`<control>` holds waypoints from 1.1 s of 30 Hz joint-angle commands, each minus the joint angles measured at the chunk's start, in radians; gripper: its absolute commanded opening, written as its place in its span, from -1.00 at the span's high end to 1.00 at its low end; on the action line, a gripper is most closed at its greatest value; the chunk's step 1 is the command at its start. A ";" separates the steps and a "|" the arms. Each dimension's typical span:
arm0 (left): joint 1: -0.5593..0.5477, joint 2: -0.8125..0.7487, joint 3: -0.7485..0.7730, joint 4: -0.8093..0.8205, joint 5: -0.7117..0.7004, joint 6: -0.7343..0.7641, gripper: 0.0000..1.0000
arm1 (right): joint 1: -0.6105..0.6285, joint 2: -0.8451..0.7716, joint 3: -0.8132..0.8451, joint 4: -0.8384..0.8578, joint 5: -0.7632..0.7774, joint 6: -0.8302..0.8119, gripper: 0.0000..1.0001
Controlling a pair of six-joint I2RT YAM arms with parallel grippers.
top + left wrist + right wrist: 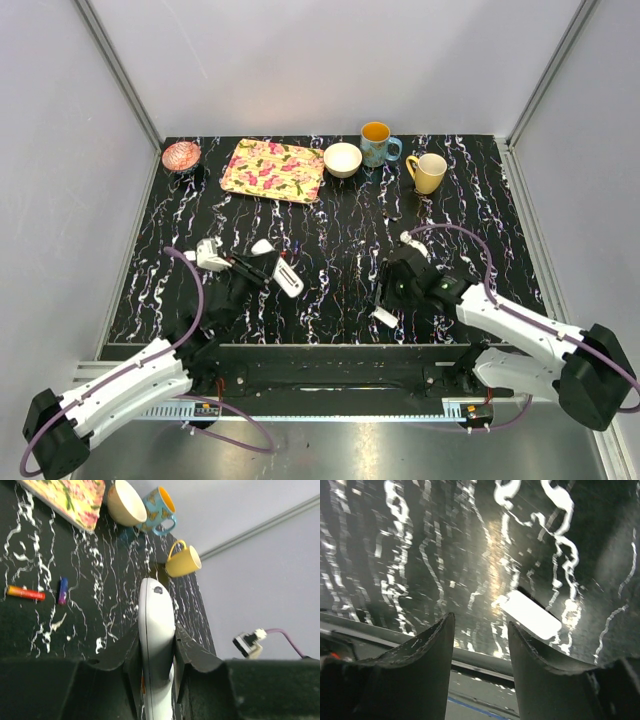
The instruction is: Load the batteries into the remote control
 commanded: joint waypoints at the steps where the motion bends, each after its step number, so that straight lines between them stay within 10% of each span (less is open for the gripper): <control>1: 0.006 -0.069 -0.059 0.015 0.121 -0.060 1.00 | 0.000 -0.002 -0.021 -0.035 0.013 -0.026 -0.14; 15: 0.023 -0.250 -0.178 0.093 0.326 -0.078 1.00 | 0.000 0.107 0.187 0.005 0.366 -0.196 -0.21; 33: 0.058 -0.140 -0.260 0.337 0.530 -0.100 1.00 | -0.100 0.317 0.339 0.011 0.277 -0.317 -0.17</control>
